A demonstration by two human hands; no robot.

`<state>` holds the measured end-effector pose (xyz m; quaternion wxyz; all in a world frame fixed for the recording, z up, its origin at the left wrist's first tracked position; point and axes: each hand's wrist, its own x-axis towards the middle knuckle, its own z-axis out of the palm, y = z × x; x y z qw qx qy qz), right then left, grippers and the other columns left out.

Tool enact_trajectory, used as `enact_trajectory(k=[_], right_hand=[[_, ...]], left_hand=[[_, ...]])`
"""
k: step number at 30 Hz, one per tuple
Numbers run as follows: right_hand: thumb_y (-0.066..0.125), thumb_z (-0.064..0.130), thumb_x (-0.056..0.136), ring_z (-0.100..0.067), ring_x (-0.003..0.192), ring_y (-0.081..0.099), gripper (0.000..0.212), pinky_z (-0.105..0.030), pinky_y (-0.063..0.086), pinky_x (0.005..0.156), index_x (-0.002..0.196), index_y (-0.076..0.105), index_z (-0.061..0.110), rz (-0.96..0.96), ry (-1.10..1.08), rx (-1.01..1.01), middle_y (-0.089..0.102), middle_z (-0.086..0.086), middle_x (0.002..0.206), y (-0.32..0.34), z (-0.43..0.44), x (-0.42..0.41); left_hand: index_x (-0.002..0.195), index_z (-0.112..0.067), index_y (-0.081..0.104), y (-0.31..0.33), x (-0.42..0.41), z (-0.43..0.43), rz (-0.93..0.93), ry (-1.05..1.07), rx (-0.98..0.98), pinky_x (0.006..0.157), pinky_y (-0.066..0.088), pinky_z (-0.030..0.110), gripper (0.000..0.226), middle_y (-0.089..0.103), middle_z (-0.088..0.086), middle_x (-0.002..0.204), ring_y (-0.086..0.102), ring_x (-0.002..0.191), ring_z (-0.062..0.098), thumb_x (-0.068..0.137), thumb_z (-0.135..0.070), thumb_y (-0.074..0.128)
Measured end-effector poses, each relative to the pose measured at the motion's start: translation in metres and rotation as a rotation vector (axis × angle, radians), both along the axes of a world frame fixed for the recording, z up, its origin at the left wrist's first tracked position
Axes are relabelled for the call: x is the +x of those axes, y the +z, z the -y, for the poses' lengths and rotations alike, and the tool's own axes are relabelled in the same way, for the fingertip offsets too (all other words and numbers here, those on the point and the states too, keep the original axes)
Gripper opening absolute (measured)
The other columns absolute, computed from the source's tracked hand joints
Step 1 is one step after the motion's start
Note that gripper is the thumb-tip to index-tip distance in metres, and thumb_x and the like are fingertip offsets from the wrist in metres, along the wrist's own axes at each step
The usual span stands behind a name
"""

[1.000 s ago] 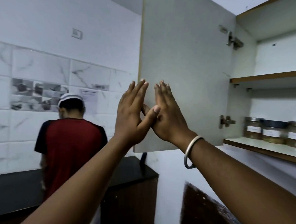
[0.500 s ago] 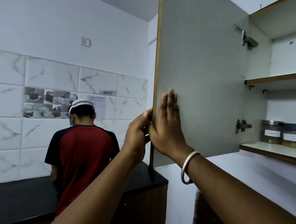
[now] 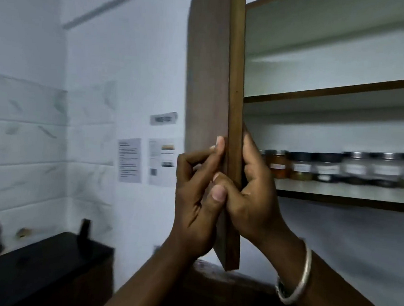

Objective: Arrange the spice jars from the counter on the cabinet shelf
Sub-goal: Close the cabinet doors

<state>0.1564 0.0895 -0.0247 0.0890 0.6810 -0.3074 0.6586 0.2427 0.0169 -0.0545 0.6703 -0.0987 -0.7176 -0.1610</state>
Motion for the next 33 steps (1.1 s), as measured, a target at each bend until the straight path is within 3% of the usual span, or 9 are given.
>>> enact_trajectory(k=[3, 7, 9, 11, 13, 15, 19, 27, 33], right_hand=[[0.061, 0.018, 0.093, -0.015, 0.110, 0.071, 0.042, -0.039, 0.060, 0.091, 0.134, 0.057, 0.014, 0.015, -0.229, -0.066, 0.071, 0.001, 0.118, -0.002, -0.031, -0.058], [0.061, 0.031, 0.094, 0.000, 0.099, 0.068, 0.030, -0.019, 0.057, 0.080, 0.123, 0.060, 0.026, 0.016, -0.586, -0.022, 0.069, 0.017, 0.105, -0.008, -0.055, -0.134], [0.059, 0.032, 0.095, -0.007, 0.097, 0.066, 0.026, -0.030, 0.057, 0.081, 0.117, 0.061, 0.020, -0.028, -0.767, 0.043, 0.069, 0.009, 0.103, -0.009, -0.056, -0.168], [0.056, 0.031, 0.095, -0.020, 0.102, 0.061, 0.025, -0.046, 0.051, 0.093, 0.112, 0.062, 0.013, -0.129, -0.969, 0.094, 0.066, -0.002, 0.108, -0.005, -0.055, -0.200], [0.053, 0.032, 0.099, -0.027, 0.125, 0.054, 0.031, -0.053, 0.035, 0.113, 0.119, 0.060, 0.009, -0.214, -1.136, 0.174, 0.063, -0.009, 0.124, 0.001, -0.048, -0.227], [0.046, 0.035, 0.104, -0.030, 0.150, 0.030, 0.042, -0.056, 0.016, 0.123, 0.134, 0.053, 0.007, -0.252, -1.232, 0.286, 0.049, -0.013, 0.150, 0.005, -0.041, -0.245], [0.034, 0.034, 0.107, -0.026, 0.158, 0.004, 0.049, -0.058, 0.002, 0.124, 0.147, 0.038, 0.005, -0.309, -1.309, 0.414, 0.029, -0.013, 0.164, 0.006, -0.023, -0.275], [0.028, 0.034, 0.109, -0.022, 0.158, -0.007, 0.053, -0.059, -0.009, 0.123, 0.156, 0.023, 0.010, -0.273, -1.273, 0.541, 0.017, -0.008, 0.169, 0.008, -0.001, -0.305], [0.029, 0.034, 0.109, -0.017, 0.157, -0.010, 0.056, -0.059, -0.013, 0.122, 0.160, 0.015, 0.016, -0.266, -1.243, 0.515, 0.009, 0.001, 0.171, 0.005, 0.008, -0.321]], left_hand=[[0.154, -0.004, 0.042, 0.005, -0.064, -0.004, 0.057, 0.043, -0.144, 0.113, 0.040, 0.049, 0.071, 0.039, 0.019, 0.142, 0.042, 0.138, 0.033, 0.106, -0.056, 0.035], [0.156, -0.007, 0.040, 0.014, -0.146, 0.000, 0.123, 0.235, -0.337, 0.121, 0.023, 0.063, 0.073, 0.024, 0.024, 0.165, 0.019, 0.156, 0.042, 0.105, -0.057, 0.029], [0.159, -0.009, 0.034, 0.015, -0.176, 0.005, 0.167, 0.350, -0.399, 0.123, 0.017, 0.063, 0.074, 0.018, 0.020, 0.171, 0.010, 0.160, 0.037, 0.106, -0.058, 0.020], [0.161, -0.009, 0.029, 0.016, -0.204, 0.009, 0.199, 0.424, -0.432, 0.123, 0.016, 0.064, 0.074, 0.015, 0.016, 0.172, 0.008, 0.160, 0.036, 0.106, -0.057, 0.013], [0.162, -0.010, 0.028, 0.015, -0.228, 0.014, 0.218, 0.481, -0.438, 0.123, 0.016, 0.064, 0.073, 0.016, 0.015, 0.172, 0.009, 0.160, 0.037, 0.106, -0.054, 0.013], [0.162, -0.009, 0.028, 0.016, -0.247, 0.020, 0.231, 0.524, -0.434, 0.124, 0.017, 0.064, 0.071, 0.017, 0.014, 0.172, 0.011, 0.160, 0.038, 0.106, -0.051, 0.014], [0.161, -0.008, 0.029, 0.014, -0.282, 0.039, 0.246, 0.571, -0.452, 0.122, 0.020, 0.065, 0.067, 0.020, 0.016, 0.171, 0.015, 0.159, 0.039, 0.107, -0.047, 0.017], [0.162, -0.007, 0.026, 0.010, -0.325, 0.068, 0.235, 0.639, -0.477, 0.124, 0.018, 0.062, 0.066, 0.019, 0.017, 0.171, 0.014, 0.159, 0.039, 0.108, -0.045, 0.019], [0.163, -0.007, 0.023, 0.009, -0.342, 0.079, 0.145, 0.684, -0.507, 0.126, 0.013, 0.060, 0.067, 0.017, 0.017, 0.172, 0.013, 0.159, 0.039, 0.108, -0.046, 0.020]])
